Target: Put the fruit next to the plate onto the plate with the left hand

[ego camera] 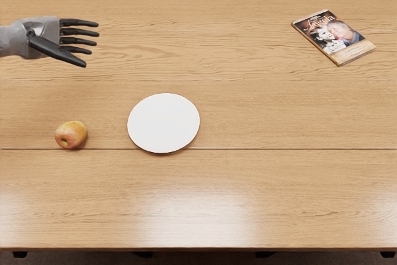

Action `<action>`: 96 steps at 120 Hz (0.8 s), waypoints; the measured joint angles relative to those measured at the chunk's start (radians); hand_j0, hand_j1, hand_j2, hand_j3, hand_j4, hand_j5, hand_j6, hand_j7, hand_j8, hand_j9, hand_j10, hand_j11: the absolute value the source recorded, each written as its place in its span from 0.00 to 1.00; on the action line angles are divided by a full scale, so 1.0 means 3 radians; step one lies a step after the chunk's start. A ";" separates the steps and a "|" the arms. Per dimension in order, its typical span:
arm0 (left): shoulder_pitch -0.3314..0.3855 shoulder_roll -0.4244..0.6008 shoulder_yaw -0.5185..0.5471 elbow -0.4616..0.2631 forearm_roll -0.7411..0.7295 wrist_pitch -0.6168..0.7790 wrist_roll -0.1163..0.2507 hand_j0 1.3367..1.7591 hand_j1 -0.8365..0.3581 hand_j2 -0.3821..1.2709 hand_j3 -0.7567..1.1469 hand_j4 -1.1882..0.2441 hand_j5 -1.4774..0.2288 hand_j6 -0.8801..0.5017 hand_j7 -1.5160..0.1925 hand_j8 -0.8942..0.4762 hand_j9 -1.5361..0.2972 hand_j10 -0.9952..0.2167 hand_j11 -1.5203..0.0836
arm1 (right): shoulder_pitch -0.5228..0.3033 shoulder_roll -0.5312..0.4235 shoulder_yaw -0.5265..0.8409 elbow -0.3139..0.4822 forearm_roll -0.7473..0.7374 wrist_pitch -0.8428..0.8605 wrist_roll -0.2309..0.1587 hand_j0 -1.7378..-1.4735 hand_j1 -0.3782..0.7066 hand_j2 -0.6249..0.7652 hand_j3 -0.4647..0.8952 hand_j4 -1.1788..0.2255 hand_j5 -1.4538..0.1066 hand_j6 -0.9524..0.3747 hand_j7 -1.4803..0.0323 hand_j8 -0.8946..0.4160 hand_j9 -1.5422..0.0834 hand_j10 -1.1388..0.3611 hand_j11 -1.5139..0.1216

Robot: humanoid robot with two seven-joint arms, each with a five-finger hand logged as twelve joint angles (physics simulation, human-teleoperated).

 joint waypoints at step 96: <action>-0.2557 0.0904 0.2577 -0.2019 -0.0357 0.0001 0.0020 0.76 0.76 0.26 0.40 0.67 0.69 0.47 0.71 0.48 0.67 0.63 0.76 | -0.0026 0.0000 0.0000 -0.0005 0.0004 0.0000 -0.0001 0.30 0.07 0.44 0.34 0.81 0.90 0.69 0.95 0.66 0.92 0.74 0.90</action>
